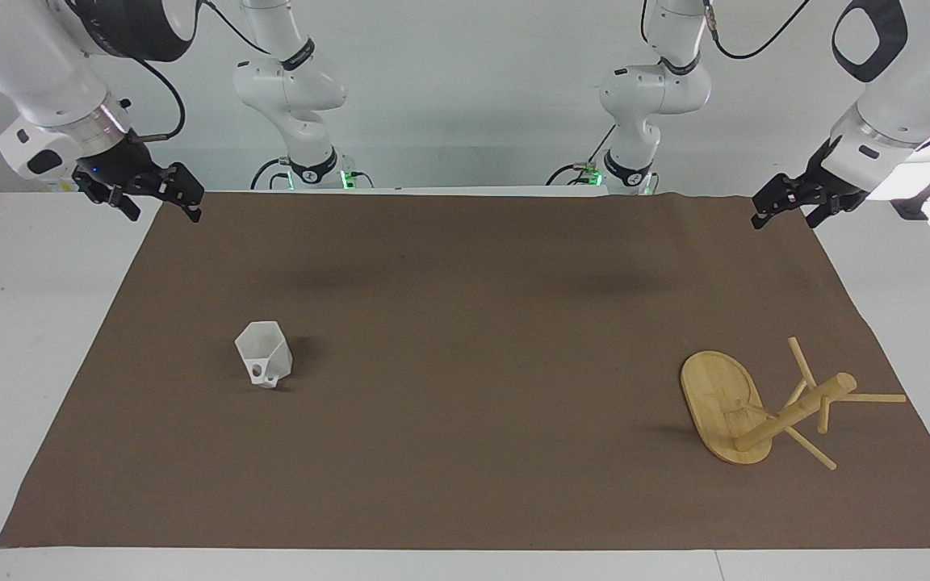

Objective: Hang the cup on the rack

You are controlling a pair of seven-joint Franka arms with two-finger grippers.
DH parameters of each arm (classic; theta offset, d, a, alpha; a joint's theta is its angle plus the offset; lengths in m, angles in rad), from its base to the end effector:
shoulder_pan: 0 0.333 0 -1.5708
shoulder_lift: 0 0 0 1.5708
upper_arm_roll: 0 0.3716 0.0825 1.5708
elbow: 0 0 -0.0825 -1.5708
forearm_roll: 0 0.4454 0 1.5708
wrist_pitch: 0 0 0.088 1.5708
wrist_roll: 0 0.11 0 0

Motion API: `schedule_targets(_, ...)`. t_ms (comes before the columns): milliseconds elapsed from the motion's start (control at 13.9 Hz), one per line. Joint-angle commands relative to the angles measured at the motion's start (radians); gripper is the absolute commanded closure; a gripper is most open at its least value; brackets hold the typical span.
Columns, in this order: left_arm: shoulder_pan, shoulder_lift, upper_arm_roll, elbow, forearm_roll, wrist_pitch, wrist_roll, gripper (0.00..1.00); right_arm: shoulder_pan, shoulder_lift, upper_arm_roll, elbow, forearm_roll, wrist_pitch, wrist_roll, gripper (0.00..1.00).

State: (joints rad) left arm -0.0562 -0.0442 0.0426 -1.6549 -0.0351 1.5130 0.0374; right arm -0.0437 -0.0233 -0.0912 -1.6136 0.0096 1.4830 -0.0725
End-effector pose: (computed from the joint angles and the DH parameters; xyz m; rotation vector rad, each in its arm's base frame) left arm 0.5911 -0.0115 0.6545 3.0988 -0.0797 -0.1509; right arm 0.5911 -0.0798 0.6614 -3.1130 0.0964 0.1646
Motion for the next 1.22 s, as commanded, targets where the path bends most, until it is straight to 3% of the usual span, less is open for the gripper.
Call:
schedule_targets(0,0.003,-0.009,0.003,-0.009,-0.009,0.000,-0.002,0.00,-0.004,-0.014,0.002,-0.022,-0.004,0.022,-0.010,0.00)
schedule_targets(359,0.002,-0.009,0.003,-0.009,-0.009,0.000,-0.002,0.00,-0.001,-0.015,0.002,-0.020,0.001,0.010,-0.068,0.00)
schedule_targets(575,0.002,-0.009,0.002,-0.009,-0.009,0.000,-0.002,0.00,-0.018,-0.004,0.005,-0.017,0.036,0.095,-0.475,0.00)
schedule_targets(791,0.002,-0.009,0.003,-0.009,-0.009,0.000,-0.002,0.00,-0.093,0.028,-0.001,-0.009,0.176,0.103,-0.769,0.00)
schedule_targets(1007,0.002,-0.009,0.003,-0.009,-0.009,0.000,-0.002,0.00,-0.203,0.156,-0.001,0.038,0.375,0.126,-1.270,0.00)
schedule_targets(1150,0.002,-0.009,0.003,-0.009,-0.009,0.000,-0.002,0.00,-0.263,0.241,0.001,0.050,0.522,0.131,-1.462,0.00)
